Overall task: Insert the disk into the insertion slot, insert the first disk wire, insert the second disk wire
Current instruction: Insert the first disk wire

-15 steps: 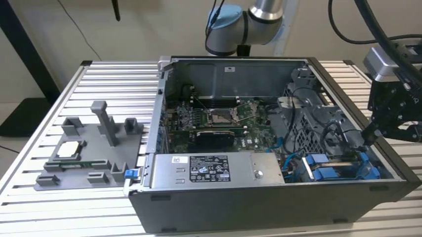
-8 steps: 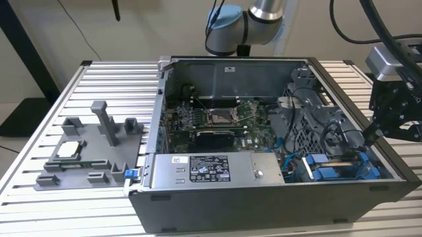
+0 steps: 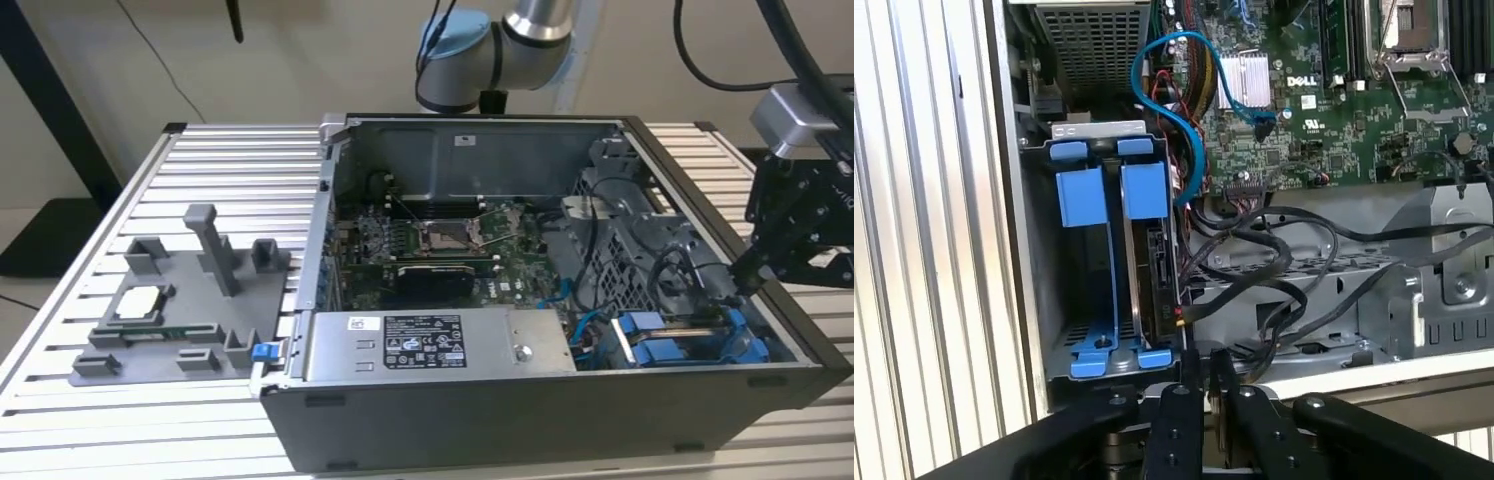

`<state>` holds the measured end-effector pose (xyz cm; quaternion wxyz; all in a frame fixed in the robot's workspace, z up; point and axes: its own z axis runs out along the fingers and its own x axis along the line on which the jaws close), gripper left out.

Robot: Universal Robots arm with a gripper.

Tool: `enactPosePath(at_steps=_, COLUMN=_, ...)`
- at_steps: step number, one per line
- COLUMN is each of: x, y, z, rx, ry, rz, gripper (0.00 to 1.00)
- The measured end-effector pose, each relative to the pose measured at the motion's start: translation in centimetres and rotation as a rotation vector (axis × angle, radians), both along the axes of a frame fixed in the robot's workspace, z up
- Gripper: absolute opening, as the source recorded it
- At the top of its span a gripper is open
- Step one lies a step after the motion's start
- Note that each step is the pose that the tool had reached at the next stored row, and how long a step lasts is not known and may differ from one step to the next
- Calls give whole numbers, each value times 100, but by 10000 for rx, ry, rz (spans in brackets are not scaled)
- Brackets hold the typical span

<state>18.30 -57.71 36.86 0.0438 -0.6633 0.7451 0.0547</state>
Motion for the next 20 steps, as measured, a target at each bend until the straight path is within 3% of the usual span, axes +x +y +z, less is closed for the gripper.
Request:
enactPosePath(at_steps=6, x=105, y=-16, z=-13, rx=1, ry=84, rz=-12, gripper=0)
enactPosePath(at_steps=10, x=117, y=-46, z=-22, rx=0, ry=297, rz=-57, gripper=0)
enactPosePath(at_steps=13, x=119, y=-48, z=-28, rx=2, ry=366, rz=-91, gripper=0)
enactPosePath(at_steps=14, x=121, y=-49, z=-30, rx=0, ry=370, rz=-103, gripper=100)
enactPosePath(at_steps=20, x=125, y=-49, z=-64, rx=4, ry=383, rz=-208, gripper=100)
